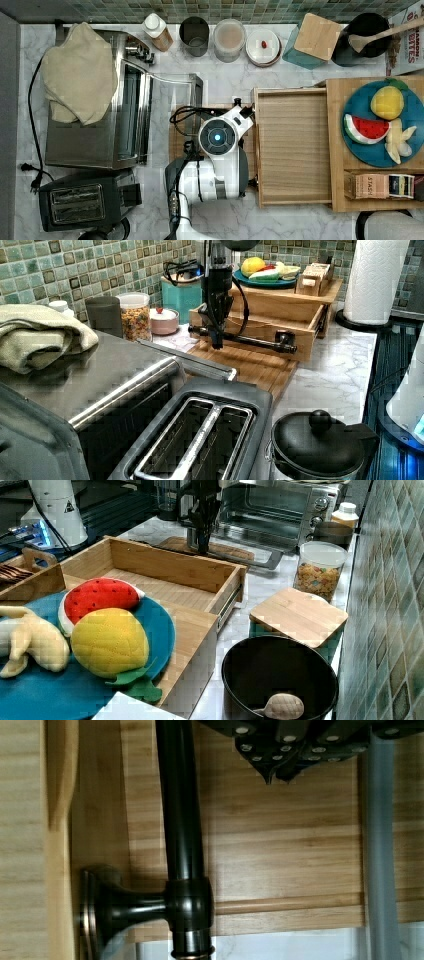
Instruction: Close the drawer.
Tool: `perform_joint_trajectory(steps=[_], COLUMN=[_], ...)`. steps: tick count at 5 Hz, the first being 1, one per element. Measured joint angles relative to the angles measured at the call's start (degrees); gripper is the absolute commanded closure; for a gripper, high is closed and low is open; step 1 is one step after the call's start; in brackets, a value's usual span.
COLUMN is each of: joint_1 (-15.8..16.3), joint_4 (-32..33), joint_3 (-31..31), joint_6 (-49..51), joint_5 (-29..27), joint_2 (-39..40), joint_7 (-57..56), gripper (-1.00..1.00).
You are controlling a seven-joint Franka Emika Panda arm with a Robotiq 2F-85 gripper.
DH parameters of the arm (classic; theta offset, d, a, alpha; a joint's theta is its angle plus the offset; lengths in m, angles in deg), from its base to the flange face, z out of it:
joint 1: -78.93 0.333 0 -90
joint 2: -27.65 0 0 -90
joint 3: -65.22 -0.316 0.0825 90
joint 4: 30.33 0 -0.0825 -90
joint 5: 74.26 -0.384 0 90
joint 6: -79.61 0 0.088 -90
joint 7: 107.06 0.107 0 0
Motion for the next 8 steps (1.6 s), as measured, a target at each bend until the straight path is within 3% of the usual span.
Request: perform_joint_trajectory(steps=[3, 5, 7, 8], joint_1=[-0.64, -0.92, -2.83, -5.21], joint_4=[0.45, 0.34, -0.90, -1.90], joint_3=[1.66, 3.27, 6.41, 8.56], joint_6=[1.37, 1.59, 2.29, 1.68], joint_5=[8.81, 8.91, 7.99, 7.99], joint_2=[1.31, 0.50, 1.36, 2.22], joint_7=[3.86, 1.31, -12.42, -12.76], gripper=[1.00, 1.00, 1.00, 1.00])
